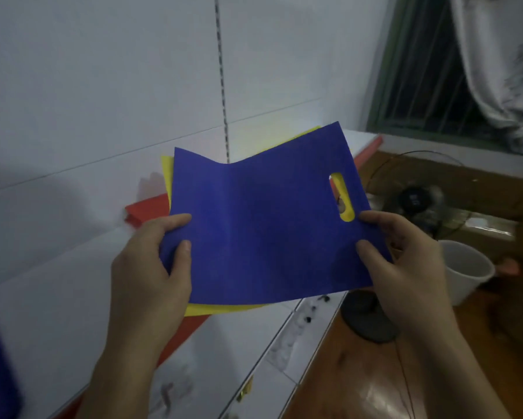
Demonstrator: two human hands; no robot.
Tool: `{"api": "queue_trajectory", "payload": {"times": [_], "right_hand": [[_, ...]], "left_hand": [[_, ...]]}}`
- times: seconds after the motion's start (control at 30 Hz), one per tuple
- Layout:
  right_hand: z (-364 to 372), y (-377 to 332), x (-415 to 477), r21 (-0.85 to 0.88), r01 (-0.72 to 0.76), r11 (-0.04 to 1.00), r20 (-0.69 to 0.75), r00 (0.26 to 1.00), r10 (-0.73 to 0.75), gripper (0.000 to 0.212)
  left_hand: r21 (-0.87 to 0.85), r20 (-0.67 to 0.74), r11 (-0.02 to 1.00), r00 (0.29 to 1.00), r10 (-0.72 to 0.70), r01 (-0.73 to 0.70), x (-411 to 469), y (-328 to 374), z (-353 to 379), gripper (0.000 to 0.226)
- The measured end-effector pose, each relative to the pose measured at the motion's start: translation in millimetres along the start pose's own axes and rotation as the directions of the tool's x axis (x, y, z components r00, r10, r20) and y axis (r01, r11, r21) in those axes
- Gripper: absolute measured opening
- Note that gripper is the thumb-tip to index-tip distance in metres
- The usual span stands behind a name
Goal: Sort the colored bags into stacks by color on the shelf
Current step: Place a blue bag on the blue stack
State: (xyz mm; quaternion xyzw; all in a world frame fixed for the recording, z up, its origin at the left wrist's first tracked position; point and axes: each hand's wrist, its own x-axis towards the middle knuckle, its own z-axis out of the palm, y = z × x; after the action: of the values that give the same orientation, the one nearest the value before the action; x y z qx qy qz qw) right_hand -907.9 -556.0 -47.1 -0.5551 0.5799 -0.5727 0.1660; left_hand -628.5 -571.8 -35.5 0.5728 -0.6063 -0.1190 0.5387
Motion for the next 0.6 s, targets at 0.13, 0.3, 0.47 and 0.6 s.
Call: {"api": "queue_trajectory", "payload": {"times": [0.13, 0.3, 0.47, 0.6], "right_hand": [[-15.8, 35.9, 57.1, -0.014, -0.009, 1.000, -0.069, 0.998, 0.008, 0.030], [-27.7, 75.8, 144.5, -0.046, -0.003, 0.999, -0.100, 0.995, -0.002, 0.031], [-28.7, 114.5, 230.9, -0.073, 0.021, 0.997, -0.094, 0.995, -0.027, 0.032], [-18.4, 145.8, 281.7, -0.057, 0.034, 0.998, -0.014, 0.999, -0.035, 0.031]], "left_hand": [[-0.063, 0.079, 0.998, 0.997, 0.020, -0.015, 39.1, 5.8, 72.2, 0.047], [-0.059, 0.120, 0.996, 0.990, 0.069, -0.062, 83.9, 13.2, 153.4, 0.060], [-0.012, 0.119, 0.998, 0.990, 0.069, -0.068, 121.7, 18.0, 220.0, 0.056], [0.072, 0.133, 0.997, 0.991, -0.009, 0.000, 140.2, 15.9, 252.9, 0.053]]}}
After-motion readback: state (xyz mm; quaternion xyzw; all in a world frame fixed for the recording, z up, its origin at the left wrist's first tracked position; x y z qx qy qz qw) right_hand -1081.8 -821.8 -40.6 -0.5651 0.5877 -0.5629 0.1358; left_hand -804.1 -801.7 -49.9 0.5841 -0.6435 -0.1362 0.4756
